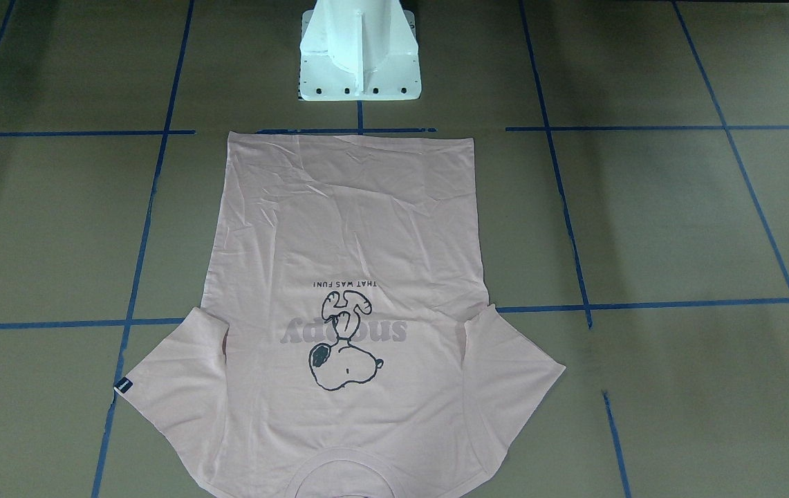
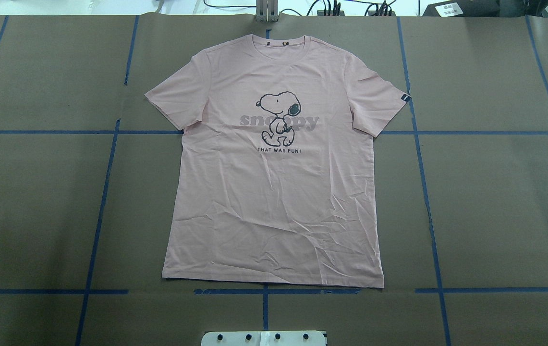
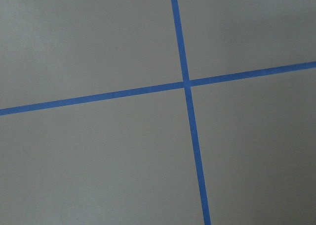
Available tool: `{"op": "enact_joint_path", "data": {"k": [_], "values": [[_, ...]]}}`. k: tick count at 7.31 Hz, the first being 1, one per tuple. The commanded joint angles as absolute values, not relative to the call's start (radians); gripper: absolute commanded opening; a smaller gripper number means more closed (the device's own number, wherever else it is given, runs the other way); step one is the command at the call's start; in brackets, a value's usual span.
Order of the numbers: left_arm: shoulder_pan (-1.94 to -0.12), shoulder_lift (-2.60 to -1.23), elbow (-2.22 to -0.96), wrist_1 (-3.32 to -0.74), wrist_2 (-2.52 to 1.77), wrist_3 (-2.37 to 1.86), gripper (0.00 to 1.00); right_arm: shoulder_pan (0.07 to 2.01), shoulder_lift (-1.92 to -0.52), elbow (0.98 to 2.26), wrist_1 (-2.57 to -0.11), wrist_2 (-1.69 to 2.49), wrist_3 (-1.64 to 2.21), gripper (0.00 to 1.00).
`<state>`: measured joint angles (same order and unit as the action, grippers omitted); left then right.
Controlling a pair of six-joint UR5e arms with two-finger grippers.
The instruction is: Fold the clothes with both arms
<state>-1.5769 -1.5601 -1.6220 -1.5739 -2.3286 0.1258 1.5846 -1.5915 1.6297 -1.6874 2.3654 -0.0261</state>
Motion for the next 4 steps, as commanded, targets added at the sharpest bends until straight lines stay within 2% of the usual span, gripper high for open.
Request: {"op": "enact_joint_path", "data": {"k": [1,3,4], "values": [[-1.577,-1.559,-1.629,-1.574,-2.329,0.127,1.00,1.585,-1.586,1.646,-1.687,2.367,-0.026,1.00],[-1.575,-1.607,-1.656,-1.582,-2.330,0.124,1.00,1.565,-1.551,1.664,-1.686,2.373,-0.028,1.00],[-1.571,-1.699,-1.667,-1.580,-2.329,0.123,1.00,1.537,-1.498,1.658,-1.686,2.376,-0.029,1.00]]}}
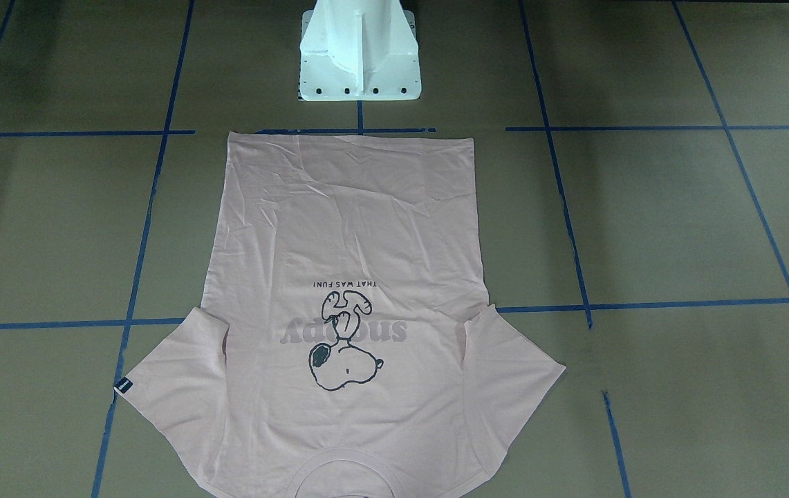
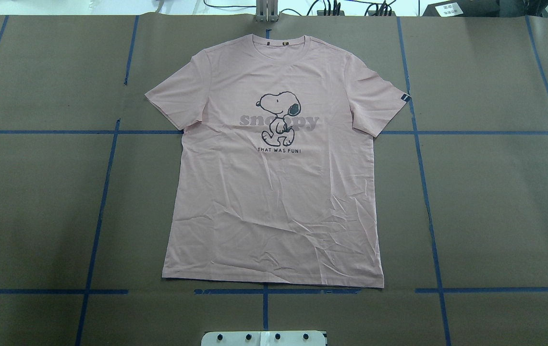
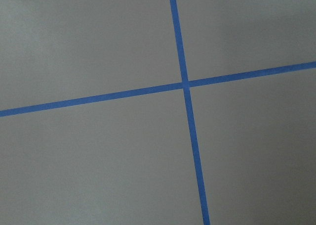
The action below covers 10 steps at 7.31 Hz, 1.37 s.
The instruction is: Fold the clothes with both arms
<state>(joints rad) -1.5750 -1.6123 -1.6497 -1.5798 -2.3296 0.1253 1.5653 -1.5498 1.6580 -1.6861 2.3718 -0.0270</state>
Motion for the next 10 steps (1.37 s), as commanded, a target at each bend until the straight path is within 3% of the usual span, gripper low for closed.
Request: {"op": "enact_joint_path", "data": {"k": [1,3,5,7,10], "values": [[-1.568,-1.747,-1.669,-1.600,-2.339,0.127,1.00,1.516,-1.444,1.655,-1.686,2.397,-0.029,1.00],[-1.531,-1.763,-1.626,-1.832,-2.378,0.123,1.00,1.402,-1.295,1.564,-1.582,2.384,-0.020,1.00],[-1.500,-1.787,-1.597,-1.932,-2.379,0.077,1.00,1.300,-1.130,1.374,-1.342,2.405,0.384,1.00],[-1.429,-1.812,-1.600,-1.988,-2.376,-0.192,1.00,1.168,-1.062,1.217,-1.070,2.303,0.611,1.00],[-1.338,-1.835,-1.611,-2.016,-2.373,-0.354,1.00,0.998,-0.977,1.174,-1.054,2.113,0.719,1.00]]}}
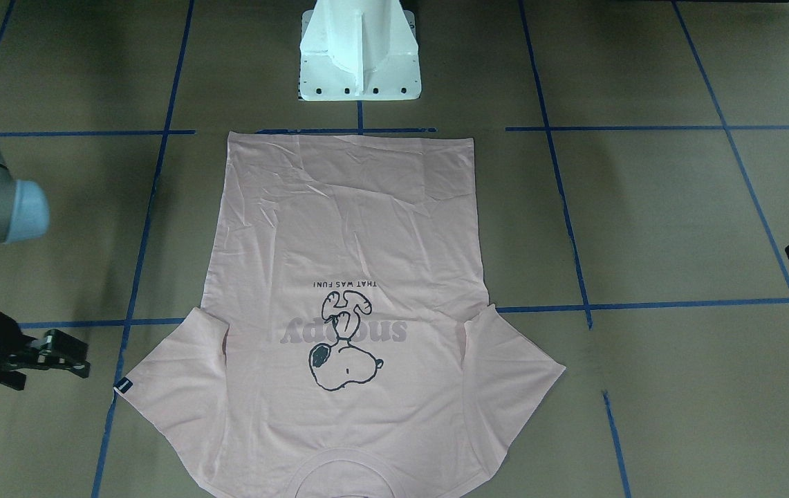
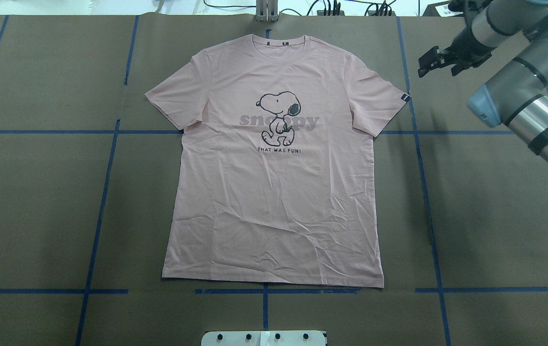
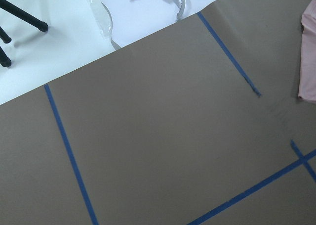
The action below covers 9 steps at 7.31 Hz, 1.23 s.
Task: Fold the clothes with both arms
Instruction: 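Move the right gripper to the sleeve nearest it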
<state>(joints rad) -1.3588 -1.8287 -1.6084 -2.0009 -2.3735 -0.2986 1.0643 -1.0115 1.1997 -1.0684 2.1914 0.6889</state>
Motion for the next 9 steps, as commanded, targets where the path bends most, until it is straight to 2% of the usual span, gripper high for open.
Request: {"op": "enact_joint_path", "data": {"k": [1,6,9], "values": [[-1.338,-1.835,-1.611,-2.022,-2.373,-0.359,1.00,0.979,-0.974,1.151,-1.054,2.103,0.719,1.00],[-1.338,-1.833,-1.623,-2.023,-2.378,-0.384,1.00,0.971,-0.922,1.028,-1.048,2.100,0.716,0.96],[-1.339,-1.830,-1.631,-2.022,-2.382,-0.383,1.00,0.971,-0.923,1.012,-1.048,2.100,0.715,0.91]]}}
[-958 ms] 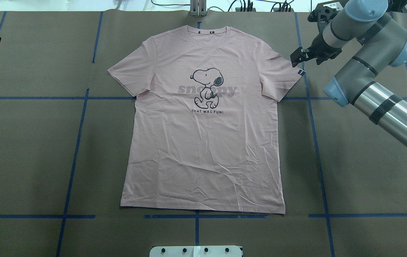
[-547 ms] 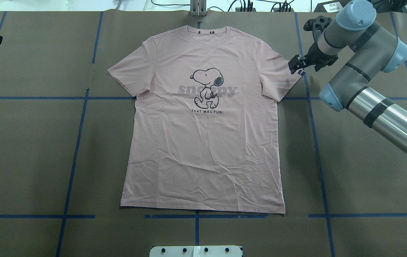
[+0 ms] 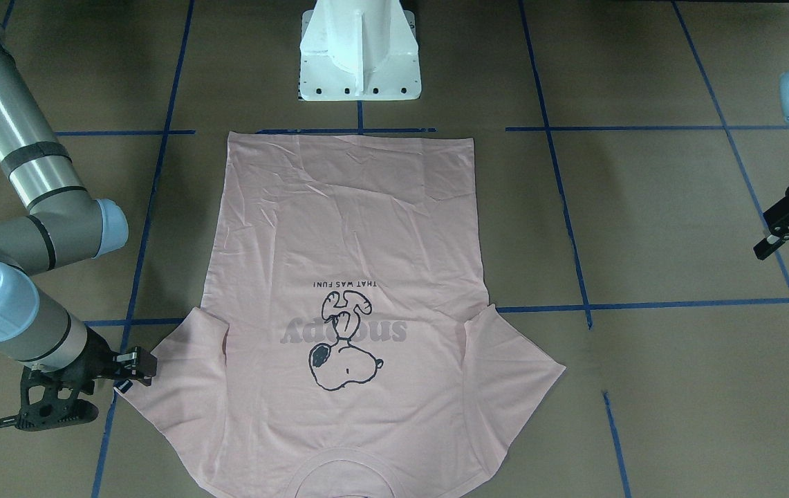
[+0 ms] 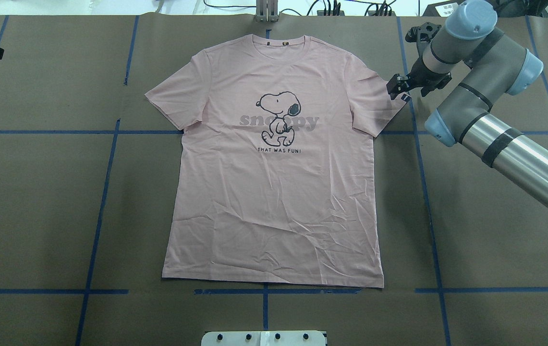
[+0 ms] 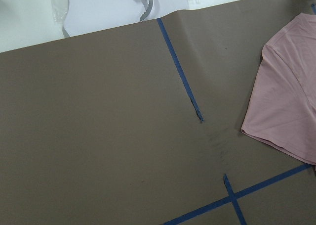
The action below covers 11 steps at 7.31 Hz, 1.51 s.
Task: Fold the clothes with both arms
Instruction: 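Move the right gripper to the sleeve nearest it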
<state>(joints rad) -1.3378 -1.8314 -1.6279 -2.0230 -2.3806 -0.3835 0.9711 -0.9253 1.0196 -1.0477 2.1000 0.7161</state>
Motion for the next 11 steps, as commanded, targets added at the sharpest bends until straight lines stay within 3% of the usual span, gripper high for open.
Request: {"op": "enact_joint_path", "data": {"k": [1,2,4,5,8,11], "values": [[-1.339,-1.829,-1.632,-2.022,-2.382,-0.383,1.00,0.971,-0.923,1.012,-1.048,2.100,0.715,0.80],[-1.339,-1.829,-1.640,-2.022,-2.382,-0.383,1.00,0.971,-0.923,1.012,-1.048,2.100,0.713,0.63],[-1.339,-1.827,-1.647,-2.019,-2.382,-0.383,1.00,0.971,-0.923,1.012,-1.048,2.100,0.712,0.07],[-1.339,-1.828,-1.657,-2.016,-2.379,-0.387,1.00,0.973,-0.922,1.014,-1.046,2.100,0.713,0.00],[-1.341,-1.825,-1.669,-2.008,-2.381,-0.387,1.00,0.976,-0.890,1.040,-1.048,2.103,0.712,0.00],[-1.344,-1.821,-1.669,-2.009,-2.381,-0.387,1.00,0.965,-0.859,1.167,-1.051,2.132,0.721,0.00]]}}
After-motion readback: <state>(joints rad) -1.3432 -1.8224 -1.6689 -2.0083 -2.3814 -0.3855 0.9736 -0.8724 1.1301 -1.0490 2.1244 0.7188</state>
